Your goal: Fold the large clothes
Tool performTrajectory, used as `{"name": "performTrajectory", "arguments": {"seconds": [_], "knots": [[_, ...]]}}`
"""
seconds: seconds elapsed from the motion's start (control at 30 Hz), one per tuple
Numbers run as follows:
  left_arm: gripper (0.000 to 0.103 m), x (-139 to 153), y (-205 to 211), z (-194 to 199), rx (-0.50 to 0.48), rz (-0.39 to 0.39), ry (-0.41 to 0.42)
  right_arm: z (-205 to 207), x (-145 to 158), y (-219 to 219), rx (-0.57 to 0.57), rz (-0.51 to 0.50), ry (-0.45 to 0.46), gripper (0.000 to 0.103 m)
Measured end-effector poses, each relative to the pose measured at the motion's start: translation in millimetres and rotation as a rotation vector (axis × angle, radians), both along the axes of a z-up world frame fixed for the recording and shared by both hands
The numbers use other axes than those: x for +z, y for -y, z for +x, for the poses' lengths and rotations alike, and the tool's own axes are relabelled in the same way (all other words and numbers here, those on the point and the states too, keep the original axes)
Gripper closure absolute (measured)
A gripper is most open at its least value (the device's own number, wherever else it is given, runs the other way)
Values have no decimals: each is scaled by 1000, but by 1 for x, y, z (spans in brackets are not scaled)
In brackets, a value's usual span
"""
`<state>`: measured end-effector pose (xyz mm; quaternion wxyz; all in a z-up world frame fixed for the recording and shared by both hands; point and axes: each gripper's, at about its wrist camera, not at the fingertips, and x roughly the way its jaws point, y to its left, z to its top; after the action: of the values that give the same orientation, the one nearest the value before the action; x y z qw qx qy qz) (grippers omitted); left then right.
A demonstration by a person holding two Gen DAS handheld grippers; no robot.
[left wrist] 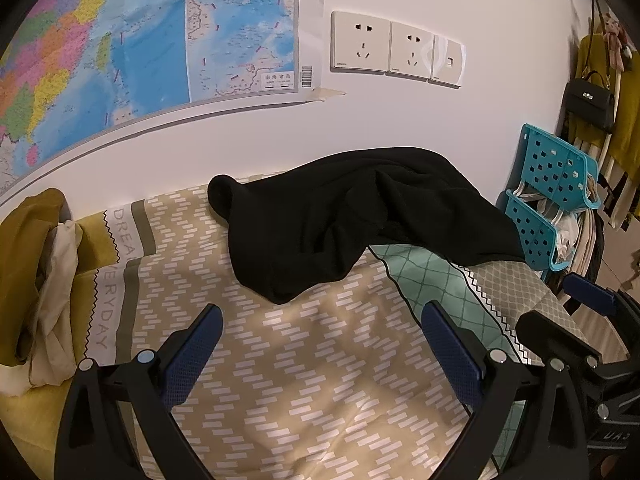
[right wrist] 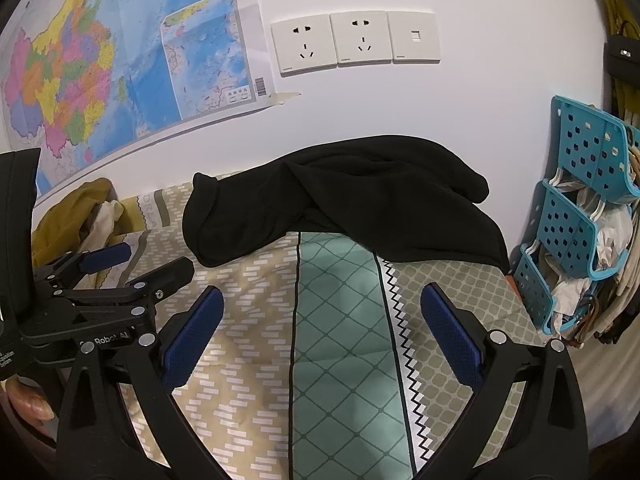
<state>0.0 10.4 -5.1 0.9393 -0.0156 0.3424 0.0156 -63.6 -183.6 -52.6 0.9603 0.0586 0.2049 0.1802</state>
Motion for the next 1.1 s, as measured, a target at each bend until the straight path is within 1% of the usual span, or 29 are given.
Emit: {"name": "performTrajectory", "arguments": {"seconds": [1.1], "knots": [[7,1,-5,0,19,-1,-4,1,2,-4,3,-4,1,6]]}}
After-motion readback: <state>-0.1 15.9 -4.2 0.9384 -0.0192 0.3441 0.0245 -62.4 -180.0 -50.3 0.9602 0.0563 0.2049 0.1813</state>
